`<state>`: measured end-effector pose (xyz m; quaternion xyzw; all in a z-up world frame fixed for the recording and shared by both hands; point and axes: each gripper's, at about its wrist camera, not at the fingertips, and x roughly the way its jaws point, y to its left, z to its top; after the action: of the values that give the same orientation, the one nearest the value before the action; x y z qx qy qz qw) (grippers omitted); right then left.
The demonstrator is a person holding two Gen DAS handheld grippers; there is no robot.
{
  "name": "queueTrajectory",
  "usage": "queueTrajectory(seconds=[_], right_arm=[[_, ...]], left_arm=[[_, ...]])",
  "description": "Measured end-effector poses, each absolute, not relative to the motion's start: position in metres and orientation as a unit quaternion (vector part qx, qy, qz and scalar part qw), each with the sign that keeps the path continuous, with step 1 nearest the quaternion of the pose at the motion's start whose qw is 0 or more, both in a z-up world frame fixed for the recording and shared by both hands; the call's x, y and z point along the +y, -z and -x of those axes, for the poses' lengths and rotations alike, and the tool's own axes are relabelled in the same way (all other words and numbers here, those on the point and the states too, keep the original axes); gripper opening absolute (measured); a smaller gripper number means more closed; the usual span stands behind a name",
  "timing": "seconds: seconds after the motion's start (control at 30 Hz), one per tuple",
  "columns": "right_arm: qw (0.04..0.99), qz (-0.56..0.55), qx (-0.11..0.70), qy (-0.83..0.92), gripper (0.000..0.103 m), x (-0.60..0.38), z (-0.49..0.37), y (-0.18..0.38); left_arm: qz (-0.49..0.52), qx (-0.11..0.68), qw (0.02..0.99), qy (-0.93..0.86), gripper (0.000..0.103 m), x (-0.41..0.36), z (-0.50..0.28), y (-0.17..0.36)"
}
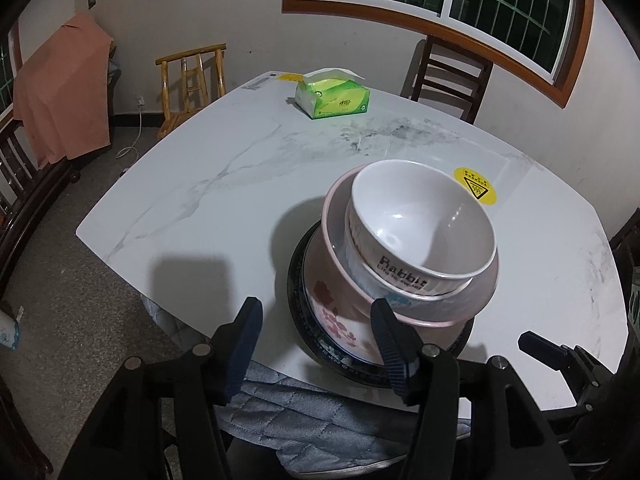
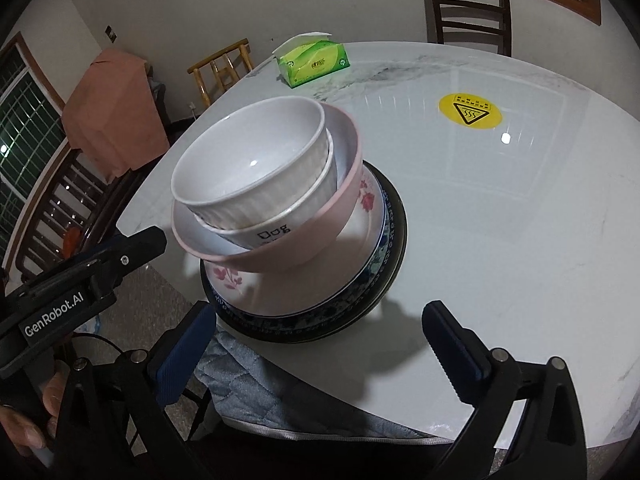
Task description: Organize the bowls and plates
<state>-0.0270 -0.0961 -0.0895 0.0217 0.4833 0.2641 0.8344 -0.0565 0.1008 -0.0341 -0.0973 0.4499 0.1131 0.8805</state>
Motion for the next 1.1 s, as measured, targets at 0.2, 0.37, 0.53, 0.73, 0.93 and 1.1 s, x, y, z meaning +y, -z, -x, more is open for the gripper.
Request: queueTrajectory(seconds=[0.2,0.37,0.53,0.73,0.93,1.1], right_arm=[[0.831,-0.022,0.488,-0.266,0.102,-0.0946,0.0286,0.0932],[0.829,-0.023,0.491,-0.268,0.102,-0.0928,0.0282,0.0957],[0.827,-0.023,0.494,-0.266,0.102,-0.0925,0.027,0.0974],[0.826,-0.022,0.495,-0.267,0.102,-0.0911,0.0263,0.0984],[0.824,-0.022,0.498,-0.267,0.102,-0.0894,0.0268,0.0992],[0.823,-0.024,0.5,-0.268,0.102,-0.088,0.0265,0.0992]], left_arm=[[0.095,0.452,0.879,-0.115,0.058,0.1005,0.0567,0.0356],[0.095,0.456,0.877,-0.118,0.058,0.1011,0.055,0.0377],[0.095,0.456,0.877,-0.121,0.058,0.1019,0.0541,0.0382],[0.092,0.458,0.876,-0.121,0.058,0.1013,0.0526,0.04],[0.093,0.461,0.874,-0.121,0.058,0.1022,0.052,0.0418],[0.092,0.46,0.875,-0.122,0.058,0.1025,0.0523,0.0417]])
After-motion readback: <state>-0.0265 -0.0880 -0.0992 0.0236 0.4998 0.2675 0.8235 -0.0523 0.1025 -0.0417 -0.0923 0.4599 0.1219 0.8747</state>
